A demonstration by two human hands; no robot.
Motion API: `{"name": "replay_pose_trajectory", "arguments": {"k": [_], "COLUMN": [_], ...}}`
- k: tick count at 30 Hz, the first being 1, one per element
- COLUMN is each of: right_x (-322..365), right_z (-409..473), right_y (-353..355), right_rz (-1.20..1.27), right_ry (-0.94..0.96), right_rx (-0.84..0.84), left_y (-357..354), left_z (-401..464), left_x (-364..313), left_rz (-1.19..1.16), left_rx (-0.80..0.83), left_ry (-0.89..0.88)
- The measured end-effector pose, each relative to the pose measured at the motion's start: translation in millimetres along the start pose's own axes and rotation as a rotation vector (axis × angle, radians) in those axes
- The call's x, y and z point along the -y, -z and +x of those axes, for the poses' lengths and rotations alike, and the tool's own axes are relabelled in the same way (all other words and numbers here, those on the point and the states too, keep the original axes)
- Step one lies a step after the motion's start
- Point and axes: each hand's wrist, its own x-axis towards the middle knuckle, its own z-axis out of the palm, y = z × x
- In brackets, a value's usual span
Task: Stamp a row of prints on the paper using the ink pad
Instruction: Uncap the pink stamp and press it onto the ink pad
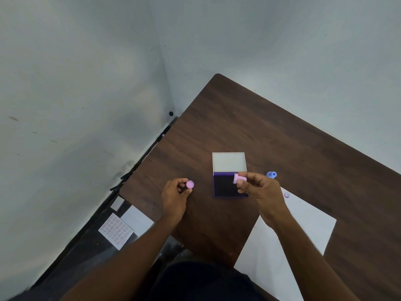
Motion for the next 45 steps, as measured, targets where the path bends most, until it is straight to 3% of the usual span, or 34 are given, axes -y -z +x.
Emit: {"name": "replay_pose_trajectory", "arguments": {"k": [7, 12, 15, 18, 25, 45], "right_x": [0, -1, 0, 1, -1, -8], "right_z": [1, -6, -9, -11, -17, -15], "right_y": [-1, -1, -1, 2, -3, -10], "right_rz": [0.069, 0.12, 0.277, 0.498, 0.753, 0.942], "right_ry": [-0.033, -0.02, -0.068, -0.148, -0.193, -0.296], "right_rx": [0.007, 0.056, 0.089, 0.148, 0.272, 0.358], "left_y": [3, 4, 5, 4, -2, -1], "left_z": [0, -7, -12, -19, -35, -32], "left_x": [-2, -17, -41, -71, -118, -128], "left_rz": [-0.009, -0.139, -0.222, -0.253, -0.241, -0.012], "left_rx": [0.044, 0.002, 0.072, 0.21, 0.355, 0.432], "left_ry": [0.021, 0.032, -0.015, -0.172, -0.458, -0.553]}}
